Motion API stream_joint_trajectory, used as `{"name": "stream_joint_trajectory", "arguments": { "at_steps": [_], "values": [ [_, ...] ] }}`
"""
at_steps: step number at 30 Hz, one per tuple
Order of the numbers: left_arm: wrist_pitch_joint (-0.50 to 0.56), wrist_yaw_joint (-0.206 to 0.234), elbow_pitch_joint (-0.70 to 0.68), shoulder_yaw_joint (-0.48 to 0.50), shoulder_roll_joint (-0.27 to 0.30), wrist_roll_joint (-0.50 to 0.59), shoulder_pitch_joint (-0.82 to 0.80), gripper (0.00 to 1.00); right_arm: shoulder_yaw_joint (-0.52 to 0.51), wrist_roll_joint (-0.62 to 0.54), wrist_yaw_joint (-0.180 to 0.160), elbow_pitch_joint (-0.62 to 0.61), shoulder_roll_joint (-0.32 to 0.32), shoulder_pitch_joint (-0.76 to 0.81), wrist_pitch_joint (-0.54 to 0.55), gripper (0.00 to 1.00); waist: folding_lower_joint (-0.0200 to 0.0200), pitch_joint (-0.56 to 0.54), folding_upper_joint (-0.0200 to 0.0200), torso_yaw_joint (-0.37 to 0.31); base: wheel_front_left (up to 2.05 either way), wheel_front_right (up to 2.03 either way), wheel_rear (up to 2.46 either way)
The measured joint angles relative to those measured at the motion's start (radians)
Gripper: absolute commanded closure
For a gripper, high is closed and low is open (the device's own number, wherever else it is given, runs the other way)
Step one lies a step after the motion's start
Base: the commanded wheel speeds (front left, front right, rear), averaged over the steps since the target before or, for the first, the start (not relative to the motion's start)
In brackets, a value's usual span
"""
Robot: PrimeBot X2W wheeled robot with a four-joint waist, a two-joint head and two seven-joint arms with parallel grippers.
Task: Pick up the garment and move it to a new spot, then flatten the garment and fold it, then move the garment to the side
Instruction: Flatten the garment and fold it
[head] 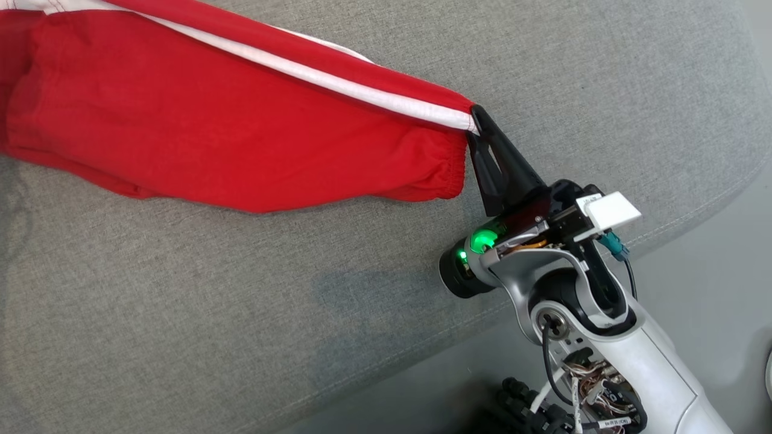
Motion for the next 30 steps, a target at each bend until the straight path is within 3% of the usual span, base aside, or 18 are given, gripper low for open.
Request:
{"name": "stream_joint_trajectory", "arguments": {
  "at_steps": [7,8,9,10,12,13,25,30],
  "values": [
    [0.023,0.0,0.132,-0.01,-0.066,0.073,-0.055,1.0,0.005,0.0,0.0,0.041,0.005,-0.06,-0.013,0.98,0.0,-0.001,0.0,0.0,0.0,0.0,0.0],
    [0.023,0.0,0.148,-0.011,-0.081,0.083,-0.064,1.0,0.004,-0.001,0.0,0.05,0.005,-0.064,-0.018,0.76,0.0,-0.003,0.0,0.003,0.0,0.0,0.0],
    [0.023,0.0,0.163,-0.012,-0.093,0.101,-0.07,0.84,0.003,-0.003,0.0,0.061,0.004,-0.067,-0.021,0.53,0.0,-0.006,0.0,0.006,0.0,0.0,0.0],
    [0.023,0.0,0.177,-0.012,-0.102,0.116,-0.075,0.58,0.002,-0.003,0.0,0.073,0.005,-0.071,-0.028,0.0,0.0,-0.008,0.0,0.009,0.0,0.0,0.0],
    [0.021,0.0,0.206,-0.01,-0.113,0.125,-0.085,0.25,-0.007,-0.004,0.0,0.095,0.002,-0.081,-0.038,0.0,0.0,-0.014,0.0,0.017,0.0,0.0,0.0],
    [0.021,0.0,0.218,-0.008,-0.12,0.127,-0.087,0.0,-0.011,-0.004,0.0,0.105,0.001,-0.085,-0.043,0.0,0.0,-0.017,0.0,0.021,0.0,0.0,0.0],
    [-0.03,0.0,0.302,0.015,-0.237,0.148,-0.085,0.0,-0.017,-0.067,0.0,0.191,-0.023,-0.102,-0.058,0.0,0.0,-0.091,0.0,0.071,0.0,0.0,0.0],
    [-0.103,0.0,0.258,0.059,-0.274,0.113,-0.064,0.0,0.028,-0.286,0.001,0.207,-0.132,-0.1,-0.086,0.0,0.0,-0.14,0.0,0.091,0.0,0.0,0.0]
  ]
}}
